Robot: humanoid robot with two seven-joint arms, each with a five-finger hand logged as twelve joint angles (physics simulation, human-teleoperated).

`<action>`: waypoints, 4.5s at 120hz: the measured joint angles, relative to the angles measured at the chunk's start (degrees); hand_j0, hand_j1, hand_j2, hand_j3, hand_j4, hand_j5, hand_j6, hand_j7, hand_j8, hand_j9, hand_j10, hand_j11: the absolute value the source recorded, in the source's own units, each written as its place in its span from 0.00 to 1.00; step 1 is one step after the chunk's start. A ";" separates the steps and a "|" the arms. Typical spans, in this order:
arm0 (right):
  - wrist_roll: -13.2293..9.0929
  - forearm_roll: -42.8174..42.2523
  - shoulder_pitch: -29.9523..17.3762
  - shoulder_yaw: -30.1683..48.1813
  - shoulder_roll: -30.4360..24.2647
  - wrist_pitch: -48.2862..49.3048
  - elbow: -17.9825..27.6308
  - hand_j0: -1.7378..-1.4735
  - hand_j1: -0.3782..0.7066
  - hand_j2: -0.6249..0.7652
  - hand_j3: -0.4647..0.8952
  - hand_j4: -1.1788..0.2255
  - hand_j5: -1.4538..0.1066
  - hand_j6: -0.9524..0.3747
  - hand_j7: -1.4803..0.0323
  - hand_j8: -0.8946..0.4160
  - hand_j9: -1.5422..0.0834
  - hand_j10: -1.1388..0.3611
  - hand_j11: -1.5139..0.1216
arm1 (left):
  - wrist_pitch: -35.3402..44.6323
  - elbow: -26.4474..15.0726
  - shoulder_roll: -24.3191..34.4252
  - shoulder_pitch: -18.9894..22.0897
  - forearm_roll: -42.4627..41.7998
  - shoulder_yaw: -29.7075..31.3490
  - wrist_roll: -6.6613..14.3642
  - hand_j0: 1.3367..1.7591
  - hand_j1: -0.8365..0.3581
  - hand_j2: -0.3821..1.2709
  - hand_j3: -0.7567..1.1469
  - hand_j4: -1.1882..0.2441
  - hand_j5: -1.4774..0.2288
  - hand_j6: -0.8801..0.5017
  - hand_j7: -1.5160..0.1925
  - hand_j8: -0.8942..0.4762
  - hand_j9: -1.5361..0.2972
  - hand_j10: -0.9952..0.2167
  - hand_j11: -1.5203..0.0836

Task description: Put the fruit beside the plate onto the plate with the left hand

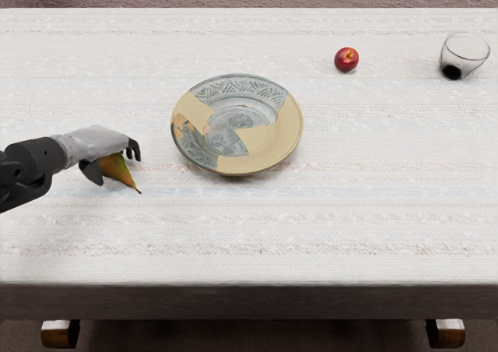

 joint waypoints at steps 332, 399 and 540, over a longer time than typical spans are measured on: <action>0.00 0.00 0.00 0.01 0.00 0.00 0.00 0.30 0.05 0.45 0.34 0.82 0.91 0.70 0.96 0.66 0.93 0.74 0.91 | -15.83 2.76 -13.75 -23.14 -37.69 -0.81 -0.12 0.75 0.44 0.54 0.40 0.30 0.24 0.26 0.27 0.35 0.28 0.39 0.29; -0.01 0.00 0.00 0.02 0.00 0.00 0.00 0.30 0.05 0.45 0.34 0.82 0.91 0.70 0.96 0.66 0.93 0.74 0.91 | -15.70 14.73 -27.30 -17.28 -37.42 -3.40 0.05 0.75 0.44 0.54 0.40 0.30 0.26 0.26 0.28 0.35 0.28 0.39 0.29; -0.01 0.00 0.00 0.02 0.00 0.00 0.00 0.30 0.05 0.45 0.34 0.82 0.91 0.70 0.96 0.66 0.93 0.74 0.91 | -16.01 8.24 -17.21 -15.48 -48.01 -8.64 -0.51 0.76 0.94 0.24 0.40 0.79 0.82 0.60 0.84 0.61 0.80 0.78 0.90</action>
